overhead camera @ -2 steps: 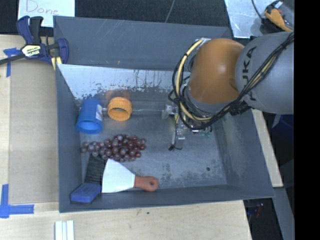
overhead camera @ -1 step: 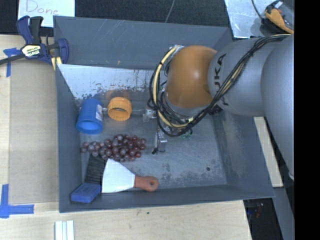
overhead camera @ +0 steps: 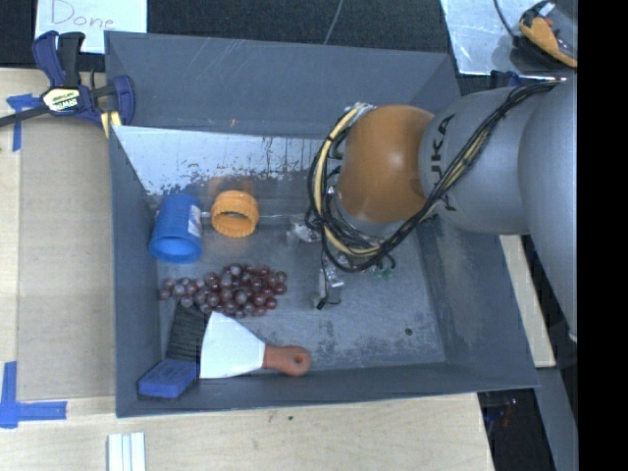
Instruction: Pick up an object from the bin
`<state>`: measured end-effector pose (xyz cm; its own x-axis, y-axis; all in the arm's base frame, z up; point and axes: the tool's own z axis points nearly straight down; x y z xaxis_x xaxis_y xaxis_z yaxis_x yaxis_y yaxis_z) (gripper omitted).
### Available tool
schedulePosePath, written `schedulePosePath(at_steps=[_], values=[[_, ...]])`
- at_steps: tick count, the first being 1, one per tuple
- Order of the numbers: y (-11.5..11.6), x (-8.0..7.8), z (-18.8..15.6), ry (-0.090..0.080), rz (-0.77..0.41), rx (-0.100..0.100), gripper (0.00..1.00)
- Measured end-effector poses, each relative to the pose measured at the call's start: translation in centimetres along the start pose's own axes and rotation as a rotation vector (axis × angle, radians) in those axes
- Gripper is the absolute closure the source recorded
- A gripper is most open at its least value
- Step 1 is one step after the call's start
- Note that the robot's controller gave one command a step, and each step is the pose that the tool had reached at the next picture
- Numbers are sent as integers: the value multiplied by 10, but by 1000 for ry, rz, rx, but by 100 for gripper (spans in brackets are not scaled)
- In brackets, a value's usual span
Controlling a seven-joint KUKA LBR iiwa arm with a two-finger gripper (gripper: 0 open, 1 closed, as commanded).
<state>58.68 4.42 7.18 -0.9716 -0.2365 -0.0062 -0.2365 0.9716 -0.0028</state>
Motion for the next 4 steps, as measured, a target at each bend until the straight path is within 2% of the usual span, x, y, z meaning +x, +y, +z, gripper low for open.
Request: schedulePosePath(at_steps=[1,2,3,4], values=[[68,-5,-12,-5,93,-6,0],[82,-2,1,0,-319,2,100],[82,-2,1,1,-319,2,100],[62,66,-1,-12,-413,5,100]])
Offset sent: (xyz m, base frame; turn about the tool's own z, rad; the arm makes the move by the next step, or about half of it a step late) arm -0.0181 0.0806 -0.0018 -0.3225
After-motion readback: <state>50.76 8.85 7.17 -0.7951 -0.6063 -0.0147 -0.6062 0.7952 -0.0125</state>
